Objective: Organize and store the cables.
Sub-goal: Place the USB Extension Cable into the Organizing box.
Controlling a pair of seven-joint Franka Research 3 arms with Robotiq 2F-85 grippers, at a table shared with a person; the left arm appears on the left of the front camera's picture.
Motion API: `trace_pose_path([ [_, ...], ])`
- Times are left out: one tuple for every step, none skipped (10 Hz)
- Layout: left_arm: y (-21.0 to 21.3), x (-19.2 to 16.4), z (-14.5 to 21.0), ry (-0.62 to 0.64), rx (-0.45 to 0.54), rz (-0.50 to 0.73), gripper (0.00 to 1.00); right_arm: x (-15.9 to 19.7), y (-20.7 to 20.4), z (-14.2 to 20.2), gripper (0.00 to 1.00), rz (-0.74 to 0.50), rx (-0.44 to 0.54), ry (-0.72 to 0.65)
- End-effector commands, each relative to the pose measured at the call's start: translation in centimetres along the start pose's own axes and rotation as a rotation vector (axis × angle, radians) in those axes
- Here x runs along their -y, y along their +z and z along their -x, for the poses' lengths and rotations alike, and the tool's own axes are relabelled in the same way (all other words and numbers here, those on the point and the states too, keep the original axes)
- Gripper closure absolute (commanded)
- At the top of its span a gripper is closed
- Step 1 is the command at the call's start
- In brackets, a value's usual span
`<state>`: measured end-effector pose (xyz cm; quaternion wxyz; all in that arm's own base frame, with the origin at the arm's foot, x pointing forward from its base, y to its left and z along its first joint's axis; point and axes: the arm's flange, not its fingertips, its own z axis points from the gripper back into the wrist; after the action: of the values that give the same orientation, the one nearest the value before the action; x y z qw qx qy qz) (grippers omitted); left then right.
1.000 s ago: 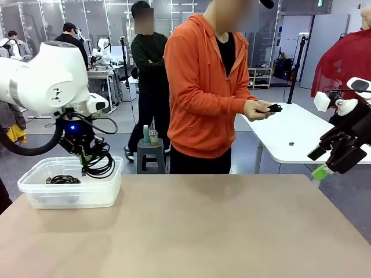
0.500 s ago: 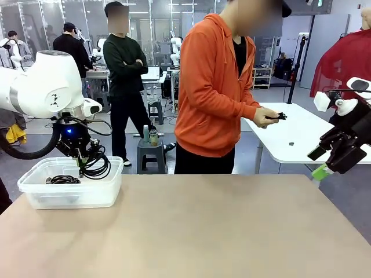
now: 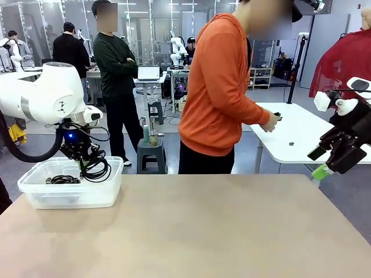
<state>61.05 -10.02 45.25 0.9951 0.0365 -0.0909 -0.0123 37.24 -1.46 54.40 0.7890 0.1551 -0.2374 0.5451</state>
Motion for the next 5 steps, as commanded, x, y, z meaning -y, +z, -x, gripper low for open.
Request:
trace_pose_path([
  [-1.2,-0.4,-1.5,-0.003,-0.043,0.081,0.87,0.2,-0.1,-0.3,0.00,0.006,0.003,-0.005],
  [-2.1,-0.2,-1.4,-0.021,-0.060,0.091,0.87,0.2,-0.1,-0.3,0.00,0.006,0.003,-0.005],
  [-3.3,0.0,-1.5,-0.015,-0.073,0.089,0.87,0.2,-0.1,-0.3,0.00,0.006,0.003,-0.005],
  [-4.1,0.2,-1.4,-0.021,-0.090,0.080,0.87,0.2,-0.1,-0.3,0.00,0.006,0.003,-0.005],
  [-4.7,0.5,-1.2,-0.023,-0.102,0.074,0.87,0.2,-0.1,-0.3,0.00,0.006,0.003,-0.005],
])
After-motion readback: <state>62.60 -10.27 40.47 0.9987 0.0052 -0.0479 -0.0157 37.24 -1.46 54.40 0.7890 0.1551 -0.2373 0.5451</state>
